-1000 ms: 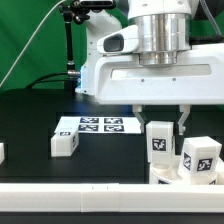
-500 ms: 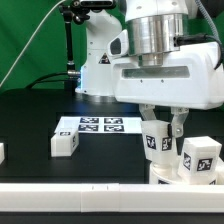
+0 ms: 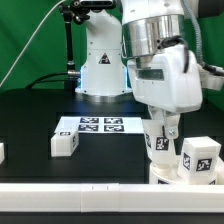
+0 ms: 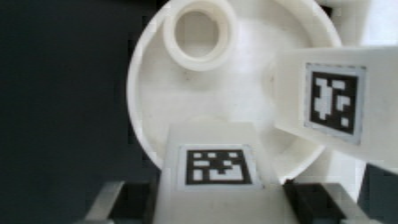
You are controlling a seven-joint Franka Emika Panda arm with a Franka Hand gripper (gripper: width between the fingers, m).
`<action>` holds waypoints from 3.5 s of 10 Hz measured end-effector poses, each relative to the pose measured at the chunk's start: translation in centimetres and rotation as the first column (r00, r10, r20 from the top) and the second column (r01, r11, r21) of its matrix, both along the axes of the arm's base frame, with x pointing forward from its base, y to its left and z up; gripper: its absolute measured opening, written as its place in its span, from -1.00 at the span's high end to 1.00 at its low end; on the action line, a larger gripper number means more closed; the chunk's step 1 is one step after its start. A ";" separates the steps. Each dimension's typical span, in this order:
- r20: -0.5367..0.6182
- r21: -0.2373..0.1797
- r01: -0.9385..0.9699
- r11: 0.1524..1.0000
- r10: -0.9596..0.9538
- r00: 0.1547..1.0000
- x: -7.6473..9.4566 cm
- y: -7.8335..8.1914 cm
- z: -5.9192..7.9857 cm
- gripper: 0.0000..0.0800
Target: Assemble stool
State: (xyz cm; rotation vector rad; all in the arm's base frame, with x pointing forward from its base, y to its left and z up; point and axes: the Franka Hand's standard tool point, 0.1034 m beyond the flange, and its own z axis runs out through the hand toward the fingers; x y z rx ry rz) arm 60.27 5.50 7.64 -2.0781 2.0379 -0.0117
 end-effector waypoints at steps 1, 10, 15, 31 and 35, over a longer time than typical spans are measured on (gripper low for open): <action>-0.010 0.035 0.094 0.995 -0.093 0.996 0.0 -0.1 0.0 0.14; -0.113 0.135 0.504 0.853 -0.492 0.863 0.0 -0.5 -0.2 0.14; -0.075 0.153 0.438 0.886 -0.431 0.899 0.4 0.0 1.8 -0.60; 0.071 -0.166 -0.849 0.501 0.865 0.497 1.3 0.9 3.6 -0.62; 0.002 -0.260 -0.964 0.049 0.999 0.051 1.1 1.6 3.6 -0.62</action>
Offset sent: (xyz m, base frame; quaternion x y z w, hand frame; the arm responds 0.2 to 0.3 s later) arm 0.0019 -0.0081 -0.0053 -0.0139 -0.0083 0.2103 0.9775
